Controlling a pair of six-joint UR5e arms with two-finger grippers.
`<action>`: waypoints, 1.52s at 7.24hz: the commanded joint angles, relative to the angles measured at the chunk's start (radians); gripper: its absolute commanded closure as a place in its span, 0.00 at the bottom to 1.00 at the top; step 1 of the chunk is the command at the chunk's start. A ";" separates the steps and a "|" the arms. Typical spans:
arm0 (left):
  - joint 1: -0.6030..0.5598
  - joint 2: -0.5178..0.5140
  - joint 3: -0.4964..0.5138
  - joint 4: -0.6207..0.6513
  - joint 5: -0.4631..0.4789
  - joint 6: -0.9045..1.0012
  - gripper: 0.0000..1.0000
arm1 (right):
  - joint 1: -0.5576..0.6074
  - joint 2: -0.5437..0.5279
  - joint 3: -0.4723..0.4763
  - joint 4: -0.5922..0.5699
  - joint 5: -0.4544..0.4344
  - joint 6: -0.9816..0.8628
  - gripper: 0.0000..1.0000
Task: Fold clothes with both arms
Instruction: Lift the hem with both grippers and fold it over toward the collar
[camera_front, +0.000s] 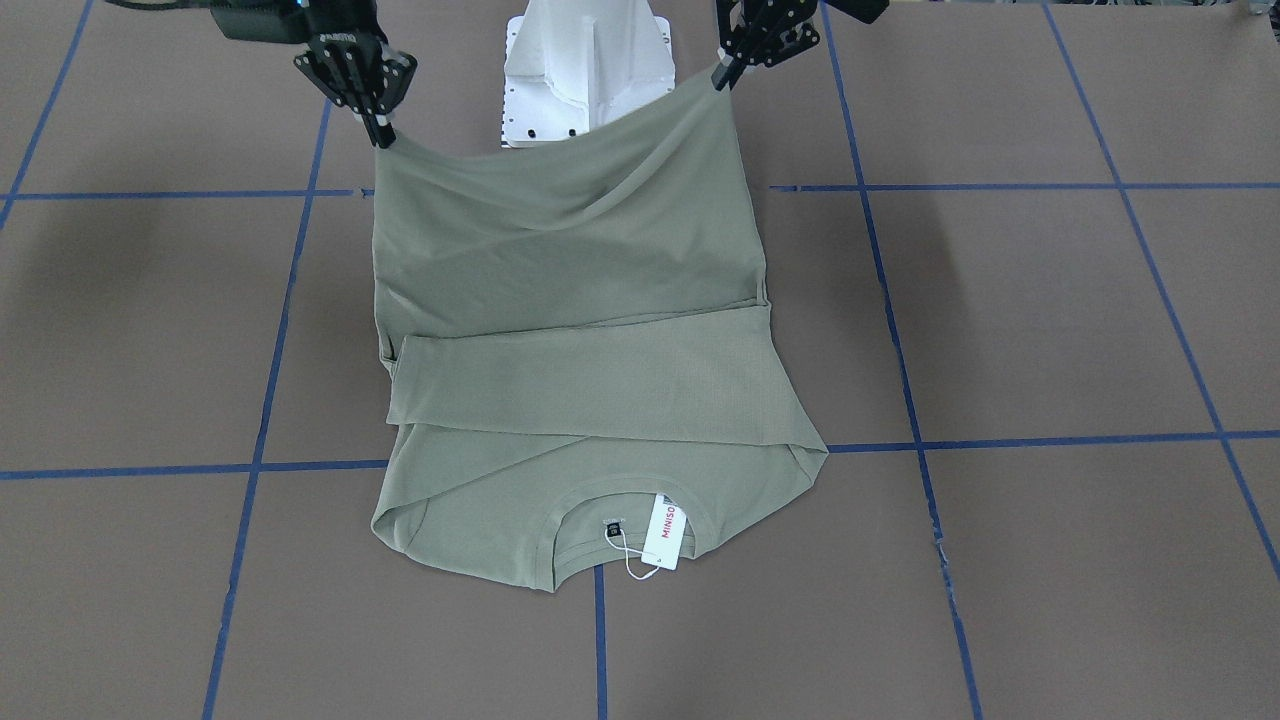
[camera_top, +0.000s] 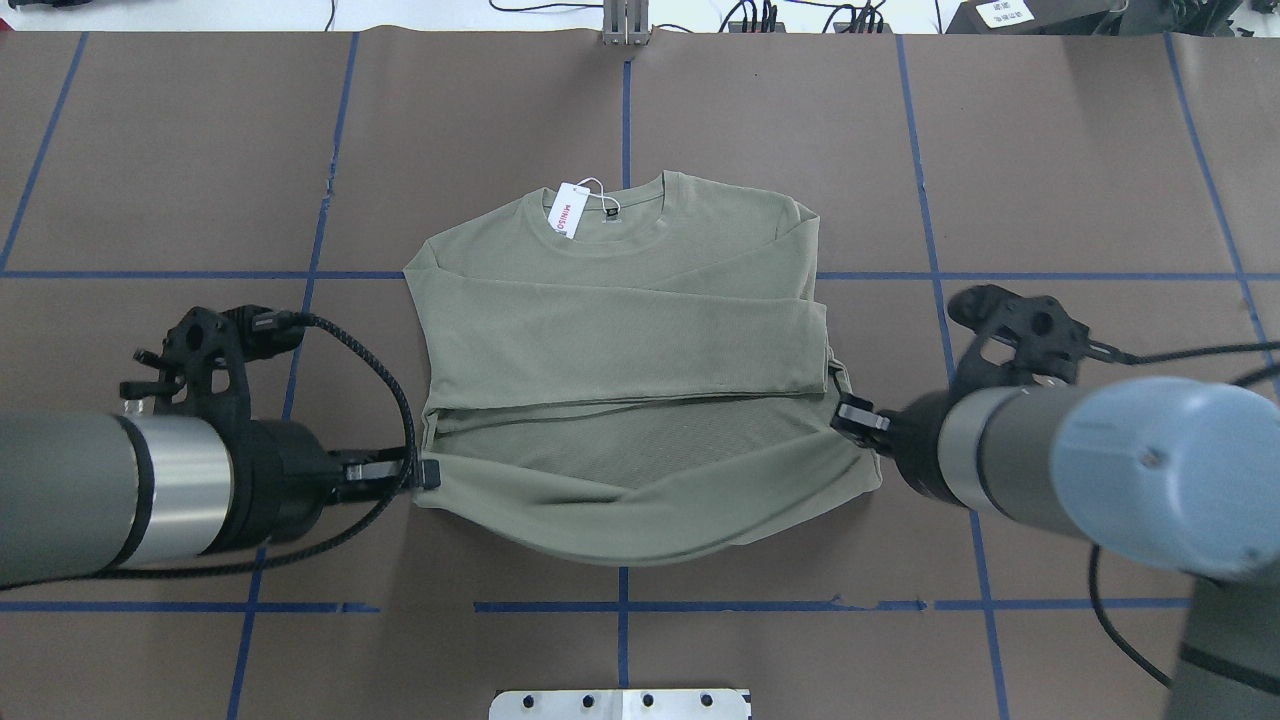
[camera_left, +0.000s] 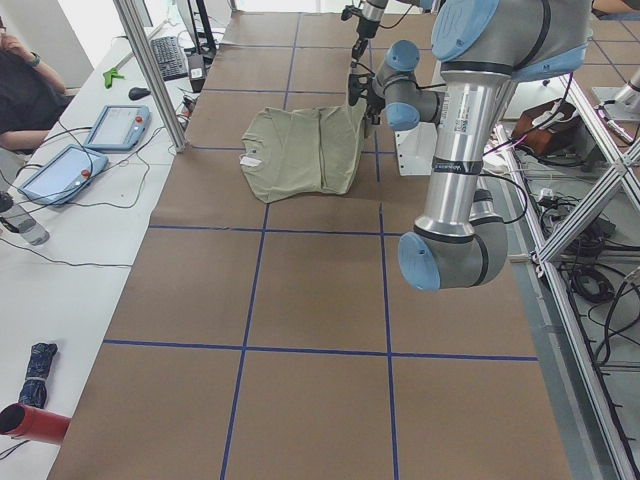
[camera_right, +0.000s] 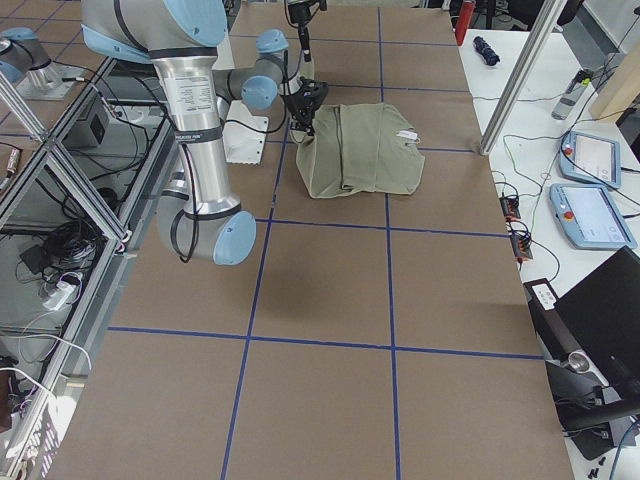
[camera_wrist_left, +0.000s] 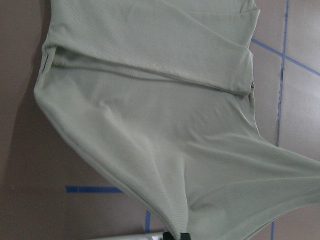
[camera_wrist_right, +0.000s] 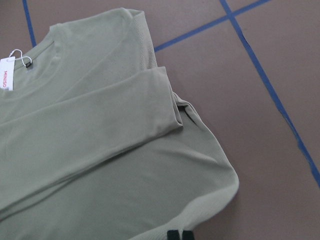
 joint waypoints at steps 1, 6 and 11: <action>-0.159 -0.099 0.196 -0.035 -0.027 0.151 1.00 | 0.140 0.118 -0.184 0.004 0.051 -0.148 1.00; -0.314 -0.239 0.573 -0.114 -0.038 0.271 1.00 | 0.297 0.279 -0.636 0.286 0.091 -0.219 1.00; -0.309 -0.304 0.939 -0.373 0.024 0.289 1.00 | 0.340 0.371 -0.901 0.371 0.091 -0.296 1.00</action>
